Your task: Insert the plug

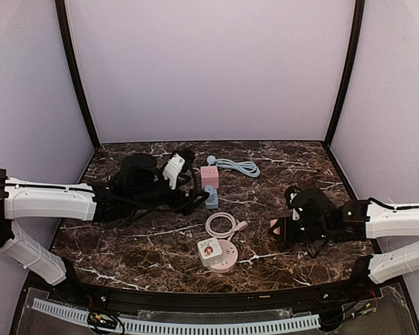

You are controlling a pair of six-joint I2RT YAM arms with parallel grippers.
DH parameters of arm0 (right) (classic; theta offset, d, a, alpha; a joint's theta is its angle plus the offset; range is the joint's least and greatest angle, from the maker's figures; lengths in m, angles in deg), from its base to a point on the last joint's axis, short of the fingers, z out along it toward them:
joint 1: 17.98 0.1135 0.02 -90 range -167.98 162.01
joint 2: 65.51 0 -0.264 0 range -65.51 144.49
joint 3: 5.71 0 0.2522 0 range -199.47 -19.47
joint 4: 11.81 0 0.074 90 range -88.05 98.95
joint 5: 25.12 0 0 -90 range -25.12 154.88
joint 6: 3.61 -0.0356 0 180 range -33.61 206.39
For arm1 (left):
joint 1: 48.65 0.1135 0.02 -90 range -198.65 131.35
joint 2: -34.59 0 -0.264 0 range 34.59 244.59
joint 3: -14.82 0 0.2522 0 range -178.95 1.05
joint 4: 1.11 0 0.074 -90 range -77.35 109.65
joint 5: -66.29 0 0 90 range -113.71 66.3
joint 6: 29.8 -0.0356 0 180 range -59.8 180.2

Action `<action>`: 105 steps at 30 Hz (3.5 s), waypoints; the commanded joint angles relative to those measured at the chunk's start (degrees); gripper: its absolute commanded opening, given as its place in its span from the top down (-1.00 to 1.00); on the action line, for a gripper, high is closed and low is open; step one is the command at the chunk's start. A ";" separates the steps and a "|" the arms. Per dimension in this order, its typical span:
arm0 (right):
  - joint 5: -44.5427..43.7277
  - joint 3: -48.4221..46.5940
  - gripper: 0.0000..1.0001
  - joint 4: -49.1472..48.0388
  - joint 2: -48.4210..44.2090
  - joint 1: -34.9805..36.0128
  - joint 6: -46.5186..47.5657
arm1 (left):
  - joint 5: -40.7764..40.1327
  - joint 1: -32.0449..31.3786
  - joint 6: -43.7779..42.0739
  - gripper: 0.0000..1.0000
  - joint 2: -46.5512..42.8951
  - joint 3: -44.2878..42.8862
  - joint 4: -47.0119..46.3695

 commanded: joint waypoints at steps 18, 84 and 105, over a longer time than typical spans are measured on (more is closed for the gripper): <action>-2.96 5.22 0.93 -33.21 -5.32 6.53 38.62 | 21.92 -2.72 12.36 -0.38 8.83 -25.39 33.93; -13.63 0.05 1.00 -36.72 7.58 17.65 52.89 | 24.90 -7.92 19.14 0.39 25.08 -38.97 38.22; -17.60 -0.16 1.00 -36.55 8.71 18.83 53.75 | 25.09 -7.90 17.77 0.20 25.61 -40.55 42.92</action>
